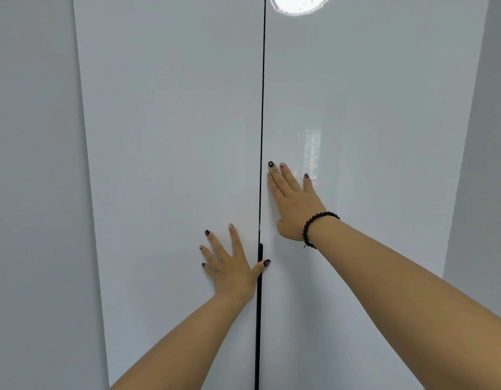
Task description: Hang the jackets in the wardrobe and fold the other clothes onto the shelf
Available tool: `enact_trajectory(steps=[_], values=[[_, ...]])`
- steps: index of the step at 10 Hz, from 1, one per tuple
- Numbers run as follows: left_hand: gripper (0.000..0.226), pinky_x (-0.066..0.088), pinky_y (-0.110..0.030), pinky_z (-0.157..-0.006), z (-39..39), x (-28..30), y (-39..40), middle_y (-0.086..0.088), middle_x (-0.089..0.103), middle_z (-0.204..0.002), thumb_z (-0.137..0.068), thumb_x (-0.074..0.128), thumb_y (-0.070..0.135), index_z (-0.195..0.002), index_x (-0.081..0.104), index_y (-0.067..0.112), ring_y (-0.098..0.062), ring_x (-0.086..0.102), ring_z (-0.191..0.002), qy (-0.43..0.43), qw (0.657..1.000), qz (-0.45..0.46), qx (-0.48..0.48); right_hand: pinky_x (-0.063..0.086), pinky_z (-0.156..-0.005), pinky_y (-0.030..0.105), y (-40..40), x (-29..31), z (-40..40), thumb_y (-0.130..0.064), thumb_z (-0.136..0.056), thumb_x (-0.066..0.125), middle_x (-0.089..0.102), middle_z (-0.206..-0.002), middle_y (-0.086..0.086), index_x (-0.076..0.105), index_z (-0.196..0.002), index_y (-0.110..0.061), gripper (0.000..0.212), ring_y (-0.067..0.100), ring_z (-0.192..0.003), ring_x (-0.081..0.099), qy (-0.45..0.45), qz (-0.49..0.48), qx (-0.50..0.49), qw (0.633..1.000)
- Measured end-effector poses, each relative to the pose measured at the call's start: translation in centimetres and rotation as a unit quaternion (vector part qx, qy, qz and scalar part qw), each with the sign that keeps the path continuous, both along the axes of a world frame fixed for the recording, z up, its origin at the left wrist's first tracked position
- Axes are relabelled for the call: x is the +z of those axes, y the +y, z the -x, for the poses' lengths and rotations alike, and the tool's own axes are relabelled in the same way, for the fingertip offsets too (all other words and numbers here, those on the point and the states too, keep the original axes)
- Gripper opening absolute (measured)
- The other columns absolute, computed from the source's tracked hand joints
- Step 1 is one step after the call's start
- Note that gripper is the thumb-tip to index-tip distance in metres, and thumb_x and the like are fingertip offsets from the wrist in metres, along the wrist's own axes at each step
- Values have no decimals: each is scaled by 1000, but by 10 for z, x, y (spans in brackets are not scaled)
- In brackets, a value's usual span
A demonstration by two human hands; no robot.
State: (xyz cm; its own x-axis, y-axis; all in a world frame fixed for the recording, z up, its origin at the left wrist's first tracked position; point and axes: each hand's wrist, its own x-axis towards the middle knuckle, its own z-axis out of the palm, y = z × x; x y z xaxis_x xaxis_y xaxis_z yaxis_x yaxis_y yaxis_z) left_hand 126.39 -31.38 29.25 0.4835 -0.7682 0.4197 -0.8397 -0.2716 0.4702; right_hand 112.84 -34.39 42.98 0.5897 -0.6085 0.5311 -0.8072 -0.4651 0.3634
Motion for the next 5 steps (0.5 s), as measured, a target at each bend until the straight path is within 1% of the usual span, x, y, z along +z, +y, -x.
enact_trajectory(steps=[1,2,3,4,5], values=[[107,10,-56,-117,-8,0,8,-18,-40,-148,-81,40,77,-134,-42,33,-40,-23,-144,-12,1000,6,-27,3,-118,54,6,2,1,-13,-83,40,-31,-154,3,-15,-149,-8,86,22,-143,-25,10,-4,-2,1000],[106,8,-54,-118,-12,4,17,-17,-37,-151,-84,41,74,-144,-32,25,-36,-23,-145,-34,999,9,-37,4,-119,50,14,-5,1,-14,-86,40,-28,-155,4,-13,-150,-8,83,23,-145,-21,10,-11,4,1000],[104,7,-53,-118,-14,10,28,-17,-38,-151,-86,41,72,-148,-26,21,-35,-24,-144,-45,998,9,-44,4,-119,47,24,-17,4,-16,-88,41,-26,-156,5,-13,-150,-8,82,24,-145,-18,22,-17,5,1000],[104,7,-53,-118,-17,15,40,-16,-37,-152,-87,40,71,-149,-25,19,-35,-23,-145,-53,997,3,-52,4,-120,46,35,-27,5,-17,-89,42,-25,-157,6,-12,-150,-9,83,24,-146,-17,15,-26,5,1000],[100,7,-51,-118,-21,20,54,-14,-34,-154,-90,41,67,-150,-22,18,-33,-22,-145,-55,997,2,-57,4,-120,45,48,-34,10,-17,-88,42,-24,-157,5,-10,-151,-12,82,24,-146,-16,-14,-53,-3,998]])
